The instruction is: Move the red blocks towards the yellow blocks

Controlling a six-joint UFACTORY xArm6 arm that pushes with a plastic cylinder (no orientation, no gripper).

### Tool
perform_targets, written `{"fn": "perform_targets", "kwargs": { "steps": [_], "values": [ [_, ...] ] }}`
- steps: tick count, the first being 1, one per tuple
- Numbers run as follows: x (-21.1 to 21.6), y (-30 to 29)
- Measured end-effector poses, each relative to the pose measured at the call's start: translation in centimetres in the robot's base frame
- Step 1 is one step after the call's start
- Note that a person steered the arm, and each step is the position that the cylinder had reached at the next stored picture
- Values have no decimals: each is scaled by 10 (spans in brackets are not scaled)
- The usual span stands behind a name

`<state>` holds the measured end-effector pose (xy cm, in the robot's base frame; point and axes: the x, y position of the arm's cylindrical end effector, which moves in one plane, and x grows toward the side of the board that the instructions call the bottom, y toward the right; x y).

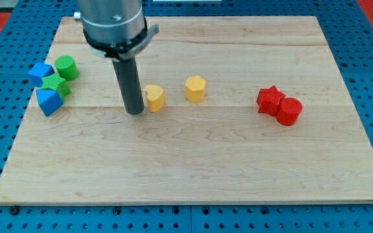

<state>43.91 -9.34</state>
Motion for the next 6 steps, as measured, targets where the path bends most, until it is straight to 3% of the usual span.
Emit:
{"fn": "perform_targets", "kwargs": {
  "steps": [1,2,3,4,5,6],
  "values": [
    [-13,48],
    [48,62],
    [112,193],
    [81,256],
    [39,271],
    [49,297]
  ]
}}
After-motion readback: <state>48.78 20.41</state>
